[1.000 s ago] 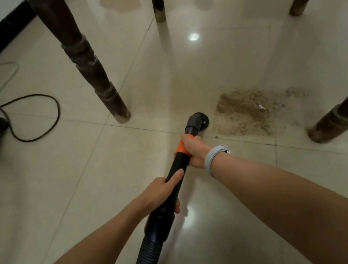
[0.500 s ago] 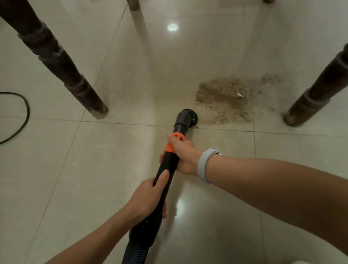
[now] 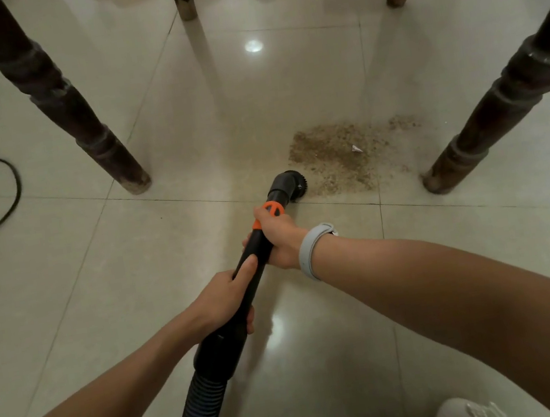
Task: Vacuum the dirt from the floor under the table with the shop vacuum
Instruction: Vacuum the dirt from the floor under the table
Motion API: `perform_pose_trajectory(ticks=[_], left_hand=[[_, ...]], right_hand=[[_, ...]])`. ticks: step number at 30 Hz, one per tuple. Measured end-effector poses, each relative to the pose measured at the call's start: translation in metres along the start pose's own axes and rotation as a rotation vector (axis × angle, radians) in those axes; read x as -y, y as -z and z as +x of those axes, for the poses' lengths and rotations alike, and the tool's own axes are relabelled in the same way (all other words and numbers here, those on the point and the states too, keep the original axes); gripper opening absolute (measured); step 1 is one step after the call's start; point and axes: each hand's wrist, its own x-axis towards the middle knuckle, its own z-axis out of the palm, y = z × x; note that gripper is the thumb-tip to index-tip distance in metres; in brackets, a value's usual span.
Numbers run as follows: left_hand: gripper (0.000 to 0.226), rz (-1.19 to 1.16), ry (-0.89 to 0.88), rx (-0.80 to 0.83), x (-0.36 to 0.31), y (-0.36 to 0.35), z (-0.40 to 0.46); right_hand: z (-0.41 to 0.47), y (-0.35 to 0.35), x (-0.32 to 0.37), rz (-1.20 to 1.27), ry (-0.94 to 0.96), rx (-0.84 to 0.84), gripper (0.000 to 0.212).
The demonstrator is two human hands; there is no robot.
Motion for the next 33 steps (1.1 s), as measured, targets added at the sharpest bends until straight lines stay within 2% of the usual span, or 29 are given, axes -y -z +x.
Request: perform_pose_trajectory(ticks=[33], left_hand=[[0.047, 0.227, -0.076, 0.230, -0.040, -0.039, 0.028]], right_hand=[[-0.008, 0.080, 0.009, 0.158, 0.022, -0.156, 0.034]])
